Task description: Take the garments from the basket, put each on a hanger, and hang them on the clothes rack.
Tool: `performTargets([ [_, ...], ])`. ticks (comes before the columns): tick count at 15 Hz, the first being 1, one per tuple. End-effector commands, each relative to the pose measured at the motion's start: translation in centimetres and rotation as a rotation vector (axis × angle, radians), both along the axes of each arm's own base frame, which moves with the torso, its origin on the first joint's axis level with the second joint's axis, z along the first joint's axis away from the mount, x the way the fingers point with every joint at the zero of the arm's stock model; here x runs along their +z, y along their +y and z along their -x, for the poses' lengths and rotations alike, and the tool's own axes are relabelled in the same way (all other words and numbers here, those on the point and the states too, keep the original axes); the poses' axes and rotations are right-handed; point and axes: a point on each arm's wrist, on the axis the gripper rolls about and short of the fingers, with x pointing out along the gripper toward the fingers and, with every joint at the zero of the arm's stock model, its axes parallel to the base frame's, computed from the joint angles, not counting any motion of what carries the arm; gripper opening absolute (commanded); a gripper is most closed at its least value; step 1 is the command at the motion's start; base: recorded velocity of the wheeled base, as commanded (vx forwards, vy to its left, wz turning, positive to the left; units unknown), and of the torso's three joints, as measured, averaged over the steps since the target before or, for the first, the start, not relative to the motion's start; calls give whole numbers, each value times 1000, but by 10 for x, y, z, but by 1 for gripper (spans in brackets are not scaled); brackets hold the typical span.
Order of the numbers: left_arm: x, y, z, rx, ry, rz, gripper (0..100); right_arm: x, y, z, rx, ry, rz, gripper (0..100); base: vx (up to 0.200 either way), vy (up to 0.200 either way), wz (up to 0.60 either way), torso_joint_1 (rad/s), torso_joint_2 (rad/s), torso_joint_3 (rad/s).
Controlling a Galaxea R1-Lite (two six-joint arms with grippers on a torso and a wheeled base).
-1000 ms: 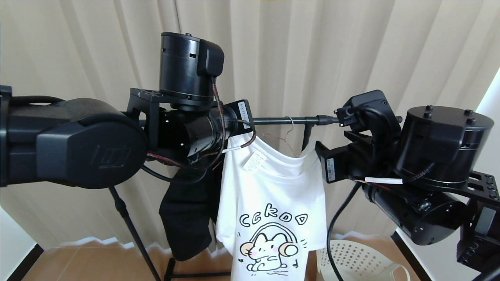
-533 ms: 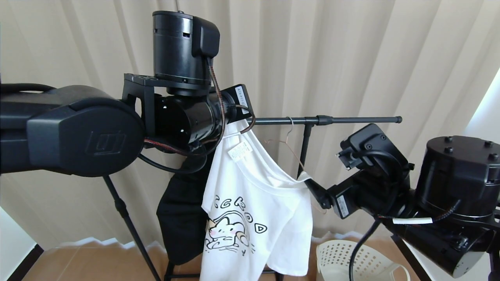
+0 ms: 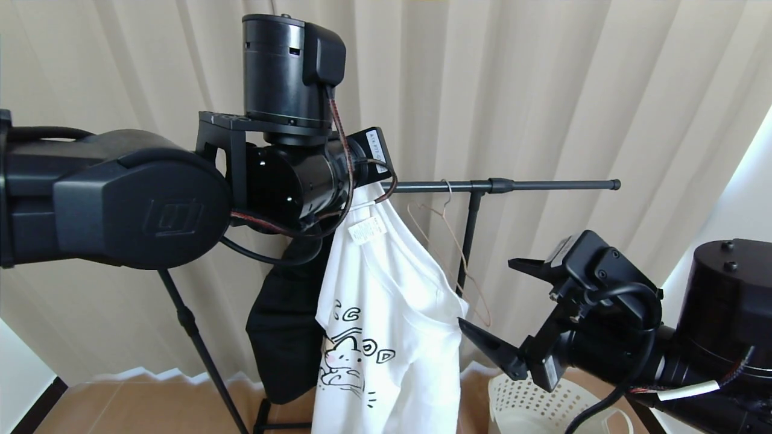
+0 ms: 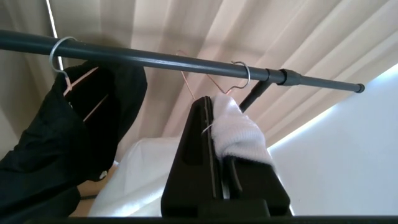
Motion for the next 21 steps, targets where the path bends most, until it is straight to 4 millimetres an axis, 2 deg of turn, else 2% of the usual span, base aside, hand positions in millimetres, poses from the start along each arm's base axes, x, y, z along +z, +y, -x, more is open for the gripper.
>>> performTargets([
  [1, -4, -2, -3, 7, 7, -8, 0, -4, -1, 3, 54, 18, -6, 100, 0, 0, 0, 0, 0, 0],
  [7, -23, -26, 14, -69, 47, -60, 0, -9, 12, -12, 41, 82, -56, 100, 0, 0, 0, 0, 0, 0],
  [13, -33, -31, 14, -76, 66, -82, 0, 12, 33, -22, 1, 89, -309, 100, 0, 0, 0, 0, 0, 0],
  [17, -35, -36, 16, -88, 70, -88, 0, 11, 57, -21, -77, 89, -339, 100, 0, 0, 0, 0, 0, 0],
  [21, -37, -38, 18, -89, 71, -93, 0, 8, 64, -27, -121, 82, -331, 100, 0, 0, 0, 0, 0, 0],
])
